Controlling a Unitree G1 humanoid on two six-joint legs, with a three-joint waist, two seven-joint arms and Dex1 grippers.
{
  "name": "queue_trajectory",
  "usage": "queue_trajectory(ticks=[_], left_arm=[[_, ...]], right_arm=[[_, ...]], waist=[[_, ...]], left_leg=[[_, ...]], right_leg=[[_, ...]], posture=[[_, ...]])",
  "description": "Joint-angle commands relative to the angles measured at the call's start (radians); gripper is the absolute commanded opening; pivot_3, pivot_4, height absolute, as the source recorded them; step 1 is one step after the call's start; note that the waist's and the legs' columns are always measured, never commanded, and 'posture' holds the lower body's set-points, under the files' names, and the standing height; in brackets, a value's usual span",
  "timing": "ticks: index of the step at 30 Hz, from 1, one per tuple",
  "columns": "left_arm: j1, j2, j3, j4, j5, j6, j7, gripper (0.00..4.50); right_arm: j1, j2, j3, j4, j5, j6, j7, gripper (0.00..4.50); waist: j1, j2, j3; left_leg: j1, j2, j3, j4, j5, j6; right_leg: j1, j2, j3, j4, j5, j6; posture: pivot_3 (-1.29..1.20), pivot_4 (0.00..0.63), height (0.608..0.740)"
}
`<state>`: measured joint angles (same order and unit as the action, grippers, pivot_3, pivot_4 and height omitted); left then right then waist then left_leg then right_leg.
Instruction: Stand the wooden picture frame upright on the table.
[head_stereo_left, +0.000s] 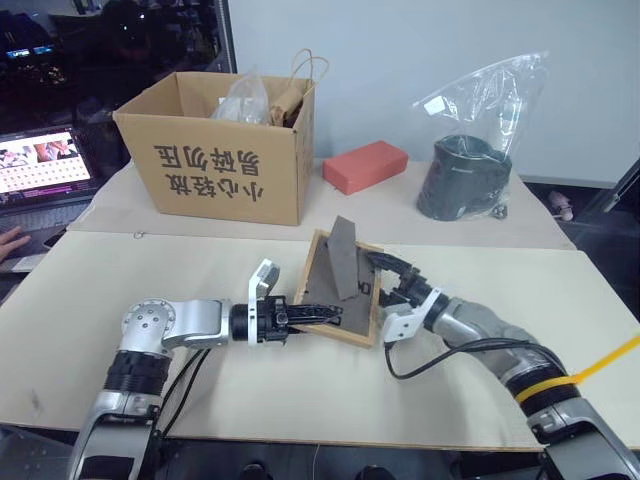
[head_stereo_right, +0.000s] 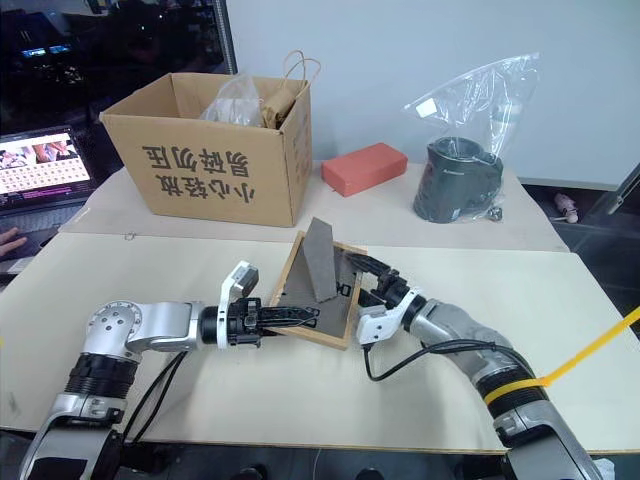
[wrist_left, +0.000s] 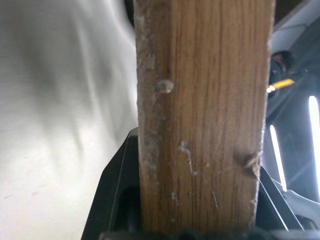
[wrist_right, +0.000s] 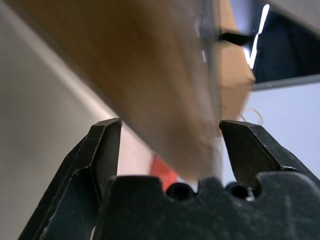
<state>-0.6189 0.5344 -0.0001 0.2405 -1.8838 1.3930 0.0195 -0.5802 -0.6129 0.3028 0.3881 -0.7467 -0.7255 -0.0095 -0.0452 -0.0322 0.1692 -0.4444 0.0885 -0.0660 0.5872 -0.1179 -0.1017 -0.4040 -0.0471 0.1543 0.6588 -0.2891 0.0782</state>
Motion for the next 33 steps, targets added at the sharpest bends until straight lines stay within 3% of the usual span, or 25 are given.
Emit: queue_trajectory(ticks=[1,3,10,19,20,23,28,33], left_arm=[[-0.021,0.014,0.007,-0.043,-0.06,-0.025,-0.01,1.16],[-0.015,0.017,0.001,-0.051,-0.065,-0.033,-0.006,1.16],[0.001,0.026,-0.026,-0.066,-0.082,-0.05,0.004,1.16],[0.008,0.041,-0.057,-0.073,-0.039,-0.036,-0.02,1.16],[0.012,0.046,-0.055,-0.084,-0.015,-0.033,-0.031,1.96],[0.021,0.068,-0.051,-0.108,0.04,-0.016,-0.073,2.71],[-0.018,0.186,-0.021,-0.158,0.252,0.003,-0.202,4.5],[-0.016,0.362,-0.021,-0.241,0.594,-0.175,-0.454,4.5]], right_arm=[[-0.014,-0.012,-0.011,0.003,-0.003,-0.014,-0.041,3.69],[-0.017,-0.011,-0.02,-0.012,0.01,-0.019,-0.048,3.69],[-0.008,0.001,-0.038,-0.072,0.061,-0.035,-0.05,1.65],[0.031,0.022,-0.052,-0.132,0.066,-0.021,-0.058,1.49],[0.033,0.023,-0.055,-0.135,0.069,-0.019,-0.056,1.49],[0.038,0.022,-0.065,-0.136,0.075,-0.015,-0.048,1.33],[0.027,0.0,-0.082,-0.102,0.066,-0.017,-0.049,1.25],[-0.012,-0.032,-0.105,-0.026,0.126,-0.019,-0.023,1.24]], waist=[[0.0,0.0,0.0],[0.0,0.0,0.0],[0.0,0.0,0.0],[0.0,0.0,0.0],[-0.001,0.0,0.0],[-0.002,0.0,0.0],[-0.002,0.0,0.0],[-0.004,0.0,0.0]], left_leg=[[0.0,0.0,0.0,0.0,0.0,0.0],[0.0,0.0,0.0,0.0,0.0,0.0],[0.0,0.0,0.0,0.0,0.0,0.0],[0.001,0.0,0.0,0.001,0.0,0.0],[0.001,0.0,0.0,0.001,0.0,0.0],[0.001,0.0,0.0,0.001,0.0,0.0],[0.002,0.0,0.0,0.001,0.0,0.0],[0.002,0.0,0.0,0.001,0.0,0.0]], right_leg=[[0.0,0.0,0.0,0.0,0.0,0.0],[0.0,0.0,0.0,0.0,0.0,0.0],[0.0,0.0,0.0,0.001,0.0,0.0],[0.001,0.0,0.0,0.001,0.0,0.0],[0.001,0.0,0.0,0.002,0.0,0.0],[0.001,0.0,0.0,0.002,0.0,0.0],[0.001,0.0,0.0,0.002,0.0,0.0],[0.001,0.0,0.0,0.002,0.0,0.0]], posture=[[0.0,0.15,0.74],[0.0,0.15,0.74],[0.0,0.15,0.74],[0.0,0.15,0.74],[0.0,0.15,0.74],[0.0,0.15,0.74],[0.0,0.15,0.74],[0.0,0.15,0.74]])
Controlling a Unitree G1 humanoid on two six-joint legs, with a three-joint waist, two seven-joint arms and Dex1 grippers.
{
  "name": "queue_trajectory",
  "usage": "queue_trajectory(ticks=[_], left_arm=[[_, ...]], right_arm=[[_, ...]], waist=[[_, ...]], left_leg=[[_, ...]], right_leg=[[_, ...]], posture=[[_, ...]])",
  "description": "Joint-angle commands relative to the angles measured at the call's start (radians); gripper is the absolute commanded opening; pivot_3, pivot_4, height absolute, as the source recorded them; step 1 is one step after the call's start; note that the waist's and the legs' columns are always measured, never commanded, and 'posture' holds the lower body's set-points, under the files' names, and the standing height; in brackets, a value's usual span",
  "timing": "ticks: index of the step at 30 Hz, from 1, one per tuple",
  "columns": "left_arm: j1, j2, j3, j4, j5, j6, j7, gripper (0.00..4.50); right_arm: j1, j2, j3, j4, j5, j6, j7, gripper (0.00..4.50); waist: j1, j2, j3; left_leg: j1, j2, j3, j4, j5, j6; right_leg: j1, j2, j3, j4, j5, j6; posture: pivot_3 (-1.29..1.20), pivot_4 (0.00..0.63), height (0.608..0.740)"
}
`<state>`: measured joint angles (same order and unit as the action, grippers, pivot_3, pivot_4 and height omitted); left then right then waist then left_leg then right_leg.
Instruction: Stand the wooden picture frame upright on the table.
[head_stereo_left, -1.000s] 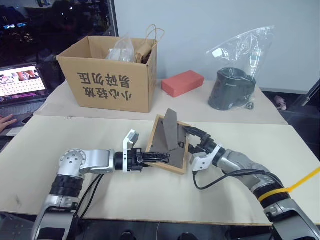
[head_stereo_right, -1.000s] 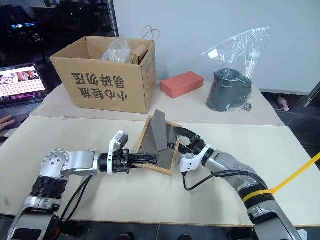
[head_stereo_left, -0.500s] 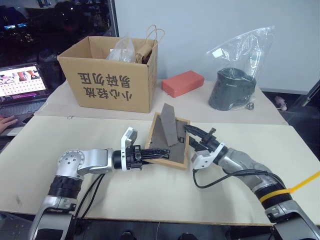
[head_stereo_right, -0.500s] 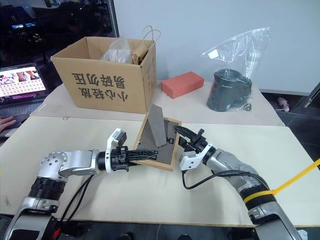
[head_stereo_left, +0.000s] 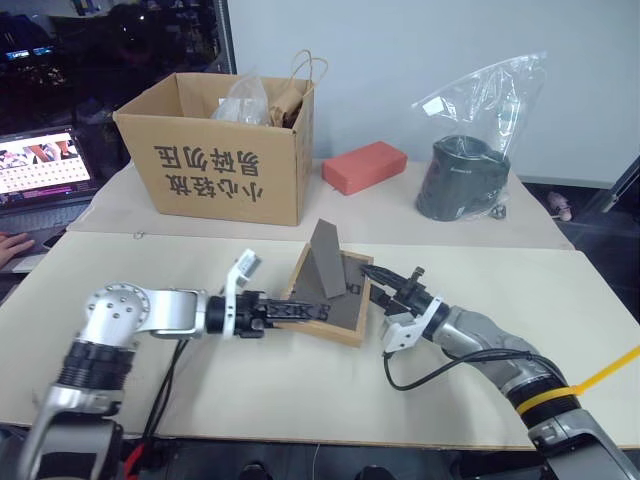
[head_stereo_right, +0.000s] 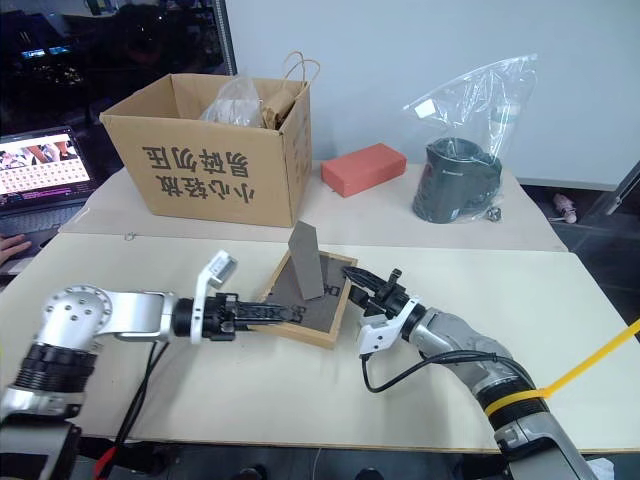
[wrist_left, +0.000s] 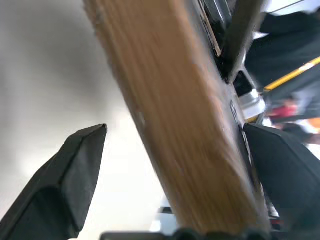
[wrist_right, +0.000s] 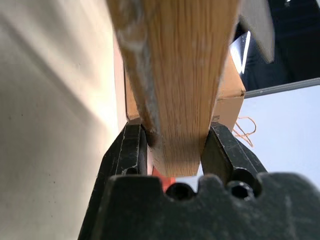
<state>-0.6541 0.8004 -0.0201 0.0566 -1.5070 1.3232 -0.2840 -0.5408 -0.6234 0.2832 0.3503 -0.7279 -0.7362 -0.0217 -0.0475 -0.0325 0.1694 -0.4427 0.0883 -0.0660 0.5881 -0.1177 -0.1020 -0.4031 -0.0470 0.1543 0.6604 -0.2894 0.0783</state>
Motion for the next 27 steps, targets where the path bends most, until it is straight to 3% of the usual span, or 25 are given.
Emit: queue_trajectory(ticks=[1,6,9,12,17,21,27], left_arm=[[0.045,0.134,0.024,-0.091,0.268,-0.173,-0.242,4.5],[0.219,0.202,0.17,-0.25,0.521,-0.563,-0.509,4.5],[0.262,0.183,0.212,-0.256,0.576,-0.635,-0.556,4.5],[0.318,0.148,0.258,-0.293,0.664,-0.756,-0.572,4.5],[0.406,0.182,0.249,-0.326,0.734,-0.824,-0.725,4.5],[0.405,0.18,0.305,-0.323,0.681,-0.796,-0.783,4.5],[0.379,0.165,0.304,-0.299,0.738,-0.833,-0.792,4.5]], right_arm=[[-0.066,-0.029,-0.089,0.038,0.131,-0.011,0.005,1.24],[-0.133,-0.017,-0.107,0.153,0.332,0.02,0.163,1.21],[-0.149,0.024,-0.124,0.17,0.507,0.093,0.328,1.2],[-0.152,0.098,-0.166,0.083,0.833,0.379,0.621,1.2],[-0.19,0.105,-0.228,-0.029,1.113,0.925,0.814,1.2],[-0.188,0.08,-0.223,-0.094,1.201,1.193,0.909,1.19],[-0.192,0.114,-0.21,-0.042,1.193,1.328,0.94,1.19]], waist=[[-0.002,0.0,0.0],[-0.017,0.0,0.002],[-0.018,0.0,0.002],[-0.023,0.0,0.002],[-0.022,0.001,0.003],[-0.02,0.001,0.003],[-0.024,0.001,0.003]], left_leg=[[0.0,0.0,0.0,-0.001,0.0,0.0],[0.0,0.0,0.001,-0.005,0.0,0.0],[0.0,0.0,0.001,-0.007,0.0,0.0],[0.001,0.0,0.001,-0.007,0.0,0.0],[0.001,0.0,0.001,-0.007,0.0,0.0],[0.001,0.001,0.001,-0.007,0.0,0.0],[0.001,0.001,0.001,-0.007,0.0,0.0]], right_leg=[[0.0,0.0,0.0,0.0,0.0,0.0],[0.0,-0.001,0.0,-0.003,0.0,-0.001],[0.0,-0.001,-0.001,-0.004,0.0,-0.001],[0.001,-0.001,-0.001,-0.004,0.0,-0.001],[0.0,-0.001,-0.001,-0.002,0.0,-0.001],[-0.001,-0.001,-0.001,-0.001,-0.001,-0.002],[-0.002,-0.001,-0.001,0.0,-0.004,0.002]], posture=[[0.0,0.15,0.74],[0.0,0.15,0.74],[0.0,0.15,0.74],[0.0,0.15,0.74],[0.0,0.15,0.74],[0.0,0.15,0.74],[0.0,0.15,0.74]])
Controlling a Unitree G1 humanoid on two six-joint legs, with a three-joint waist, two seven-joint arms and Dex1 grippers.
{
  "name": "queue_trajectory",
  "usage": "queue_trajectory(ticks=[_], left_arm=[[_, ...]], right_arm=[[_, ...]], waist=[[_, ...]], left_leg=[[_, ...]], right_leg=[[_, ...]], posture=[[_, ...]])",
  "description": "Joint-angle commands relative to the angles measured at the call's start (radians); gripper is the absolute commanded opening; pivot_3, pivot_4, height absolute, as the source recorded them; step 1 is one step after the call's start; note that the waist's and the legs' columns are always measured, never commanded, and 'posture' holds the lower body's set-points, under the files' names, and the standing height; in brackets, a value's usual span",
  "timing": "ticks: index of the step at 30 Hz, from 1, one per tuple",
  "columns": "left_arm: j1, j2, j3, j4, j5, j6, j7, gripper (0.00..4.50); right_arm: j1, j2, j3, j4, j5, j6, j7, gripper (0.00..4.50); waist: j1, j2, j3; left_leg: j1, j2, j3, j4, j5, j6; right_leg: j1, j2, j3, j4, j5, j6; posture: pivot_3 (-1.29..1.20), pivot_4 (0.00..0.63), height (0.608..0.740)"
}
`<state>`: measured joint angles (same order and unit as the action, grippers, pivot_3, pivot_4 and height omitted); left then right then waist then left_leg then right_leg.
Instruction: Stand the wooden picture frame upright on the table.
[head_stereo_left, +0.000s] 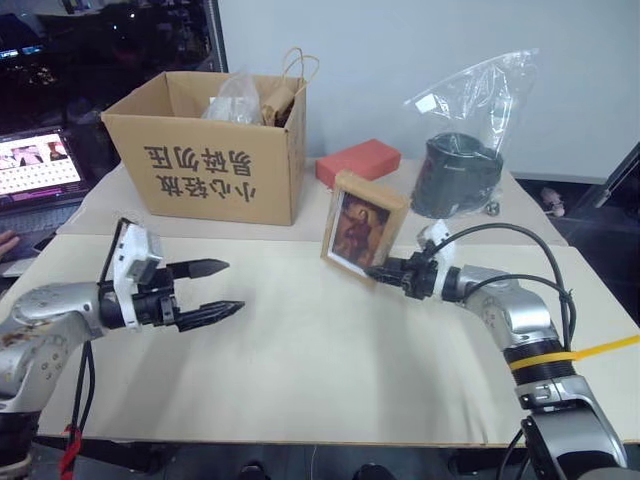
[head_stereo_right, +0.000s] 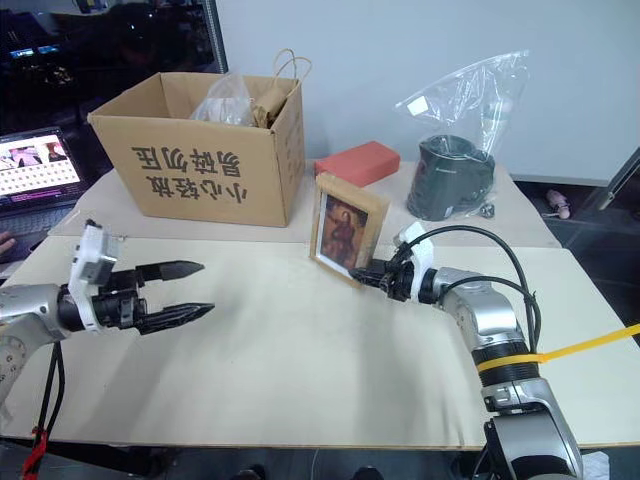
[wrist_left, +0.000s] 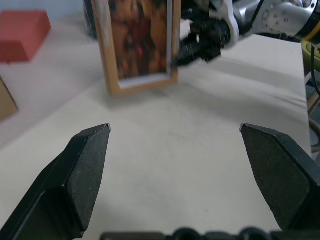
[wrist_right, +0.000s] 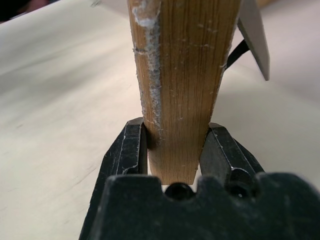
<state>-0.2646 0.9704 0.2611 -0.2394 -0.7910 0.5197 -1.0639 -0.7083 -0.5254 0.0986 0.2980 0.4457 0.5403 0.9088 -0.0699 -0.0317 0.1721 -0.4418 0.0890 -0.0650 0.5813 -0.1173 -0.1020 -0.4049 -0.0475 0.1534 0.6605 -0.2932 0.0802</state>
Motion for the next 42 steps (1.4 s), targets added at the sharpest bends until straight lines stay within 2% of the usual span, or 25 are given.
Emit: queue_trajectory(ticks=[1,6,11,21,23,26,27,29,30,33,37,40,42], left_arm=[[-0.01,-0.008,0.021,-0.004,0.027,-0.031,-0.013,4.5],[0.006,-0.012,0.011,-0.02,0.043,-0.024,-0.029,4.5],[0.008,-0.013,0.017,-0.02,0.029,0.0,-0.046,4.5],[-0.021,-0.034,0.006,-0.004,0.051,-0.005,-0.046,4.5],[-0.028,-0.04,-0.001,0.003,0.064,-0.012,-0.043,4.5],[-0.05,-0.053,-0.015,0.023,0.089,0.0,-0.011,4.5],[-0.063,-0.056,-0.03,0.036,0.115,0.007,0.013,4.5],[-0.105,-0.067,-0.076,0.077,0.191,0.028,0.092,4.5],[-0.13,-0.082,-0.091,0.103,0.226,0.029,0.139,4.5],[-0.144,-0.146,-0.061,0.138,0.229,0.003,0.194,4.5],[-0.075,-0.175,-0.057,0.104,0.271,-0.006,0.238,4.5],[-0.028,-0.17,-0.114,0.112,0.344,0.002,0.263,4.5],[-0.014,-0.19,-0.151,0.137,0.405,-0.046,0.284,4.5]], right_arm=[[-0.028,0.024,-0.026,0.031,0.02,0.07,0.016,1.19],[-0.033,0.041,-0.036,0.063,0.061,0.21,0.073,1.19],[0.034,0.042,0.025,0.048,0.063,0.309,0.15,1.19],[0.088,0.079,0.01,-0.036,0.045,0.316,0.1,1.19],[0.091,0.073,-0.018,-0.059,0.071,0.346,0.098,2.19],[0.104,0.041,-0.066,-0.095,0.098,0.385,0.093,3.04],[0.115,0.024,-0.078,-0.108,0.103,0.389,0.095,3.5],[0.144,-0.009,-0.116,-0.14,0.132,0.419,0.095,4.01],[0.166,-0.026,-0.139,-0.161,0.145,0.429,0.091,4.44],[0.31,-0.081,-0.224,-0.287,0.169,0.405,0.078,4.44],[0.522,-0.148,-0.331,-0.521,0.159,0.274,0.074,4.44],[0.614,-0.178,-0.345,-0.663,0.03,0.062,0.022,4.44],[0.65,-0.193,-0.323,-0.739,-0.122,-0.08,-0.078,4.44]], waist=[[-0.002,0.0,0.0],[-0.001,0.0,0.0],[0.0,0.0,0.0],[-0.007,0.0,0.0],[-0.007,0.0,0.0],[0.0,0.0,0.0],[0.001,0.0,0.0],[0.007,0.0,0.0],[0.012,0.0,0.0],[0.023,0.0,0.0],[0.023,0.0,0.0],[0.01,0.0,0.0],[0.006,0.0,0.0]], left_leg=[[0.0,0.0,0.0,0.0,0.0,0.0],[0.0,0.0,0.0,0.0,0.0,0.0],[0.0,0.0,0.0,0.0,0.0,0.0],[0.001,0.001,0.0,0.0,0.0,0.0],[0.001,0.001,0.0,0.0,0.0,0.0],[0.001,0.001,0.0,0.0,0.0,0.0],[0.001,0.001,0.0,0.001,0.0,0.0],[0.0,0.001,0.0,0.002,0.0,0.0],[0.0,0.001,0.0,0.002,0.0,0.0],[0.0,0.001,0.0,0.002,0.0,0.0],[-0.001,0.0,0.0,0.001,-0.002,0.003],[0.001,0.0,0.0,0.001,-0.002,0.003],[0.002,0.0,0.0,0.002,-0.002,0.003]], right_leg=[[0.0,0.0,0.0,0.0,0.0,0.0],[0.0,0.0,0.0,0.001,0.001,-0.001],[0.0,0.0,0.0,0.001,0.0,0.0],[0.0,0.001,0.0,0.002,-0.001,0.001],[0.0,0.001,0.0,0.002,-0.001,0.001],[0.0,0.001,0.0,0.002,-0.001,0.001],[0.0,0.001,0.0,0.002,-0.001,0.001],[0.001,0.001,0.0,0.002,-0.001,0.001],[0.001,0.001,0.0,0.002,-0.001,0.001],[0.001,0.001,0.0,0.002,-0.002,0.002],[0.001,0.001,0.0,0.002,-0.001,-0.002],[0.0,0.001,0.0,0.003,-0.002,0.0],[0.001,0.001,0.0,0.003,-0.004,0.002]], posture=[[0.0,0.15,0.74],[0.0,0.15,0.74],[0.0,0.15,0.74],[0.0,0.15,0.74],[0.0,0.15,0.74],[0.0,0.15,0.74],[0.0,0.15,0.74],[0.0,0.15,0.74],[0.0,0.15,0.74],[0.0,0.15,0.74],[0.0,0.15,0.74],[0.0,0.15,0.74],[0.0,0.15,0.74]])
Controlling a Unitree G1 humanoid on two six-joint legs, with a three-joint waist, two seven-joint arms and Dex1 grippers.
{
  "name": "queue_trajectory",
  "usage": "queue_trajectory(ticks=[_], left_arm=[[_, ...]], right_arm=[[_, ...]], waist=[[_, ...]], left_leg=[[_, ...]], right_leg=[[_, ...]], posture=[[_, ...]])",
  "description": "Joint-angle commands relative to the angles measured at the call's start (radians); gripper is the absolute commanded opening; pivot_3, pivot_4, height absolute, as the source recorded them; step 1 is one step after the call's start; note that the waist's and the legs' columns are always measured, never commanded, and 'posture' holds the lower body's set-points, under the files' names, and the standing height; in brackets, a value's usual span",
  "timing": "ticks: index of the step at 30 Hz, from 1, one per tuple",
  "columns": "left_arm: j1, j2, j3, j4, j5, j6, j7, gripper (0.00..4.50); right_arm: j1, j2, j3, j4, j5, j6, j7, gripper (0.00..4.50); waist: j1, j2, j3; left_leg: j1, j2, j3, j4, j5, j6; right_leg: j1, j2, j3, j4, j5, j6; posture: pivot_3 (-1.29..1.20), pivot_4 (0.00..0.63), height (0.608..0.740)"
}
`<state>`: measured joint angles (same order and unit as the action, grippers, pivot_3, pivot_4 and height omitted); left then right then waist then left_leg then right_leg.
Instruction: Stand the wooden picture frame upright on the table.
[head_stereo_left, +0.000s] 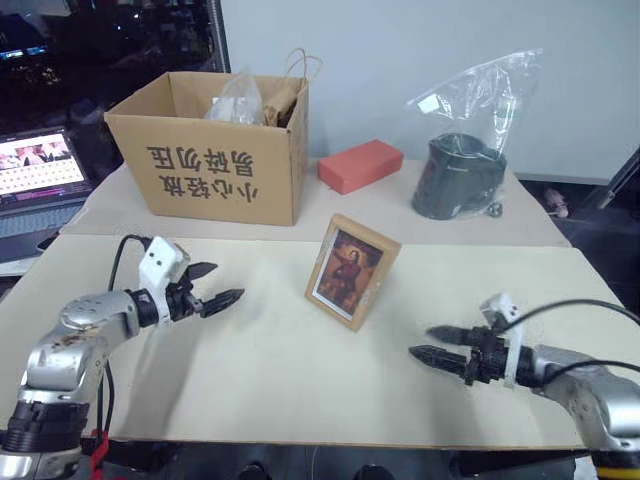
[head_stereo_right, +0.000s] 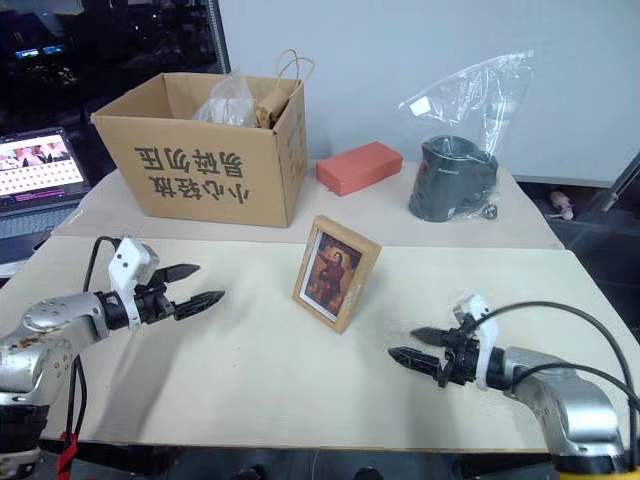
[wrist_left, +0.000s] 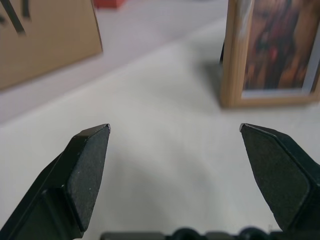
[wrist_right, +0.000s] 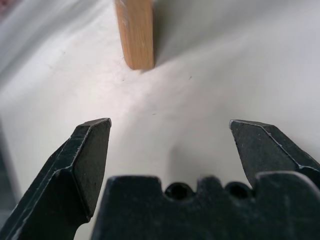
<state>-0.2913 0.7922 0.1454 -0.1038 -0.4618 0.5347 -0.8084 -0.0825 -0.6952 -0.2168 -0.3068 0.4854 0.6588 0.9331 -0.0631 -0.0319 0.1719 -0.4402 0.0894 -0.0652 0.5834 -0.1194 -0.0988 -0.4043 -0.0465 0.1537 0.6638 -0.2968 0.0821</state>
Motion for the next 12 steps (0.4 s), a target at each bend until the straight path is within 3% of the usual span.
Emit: queue_trajectory(ticks=[1,6,12], left_arm=[[0.015,-0.018,-0.047,0.012,0.098,-0.083,0.034,4.5],[0.017,-0.06,-0.076,0.018,0.143,-0.127,0.048,4.5],[0.015,-0.102,-0.067,-0.019,0.071,-0.032,0.018,4.5]], right_arm=[[0.035,-0.028,0.003,-0.151,-0.211,-0.242,-0.133,4.44],[0.019,-0.014,-0.025,-0.132,-0.206,-0.221,-0.19,4.44],[0.005,-0.02,-0.03,-0.1,-0.194,-0.216,-0.186,4.44]], waist=[[-0.002,0.0,0.0],[0.0,-0.001,0.0],[0.001,-0.001,0.0]], left_leg=[[0.0,0.0,0.0,0.001,0.0,0.0],[-0.001,0.0,0.0,0.007,0.0,0.0],[-0.002,0.0,0.0,0.006,0.0,0.0]], right_leg=[[0.0,0.0,0.0,0.0,0.0,0.0],[0.002,0.0,0.0,-0.001,0.001,0.001],[0.002,0.0,0.0,-0.001,0.001,0.0]], posture=[[0.0,0.15,0.74],[0.0,0.15,0.74],[0.0,0.15,0.74]])
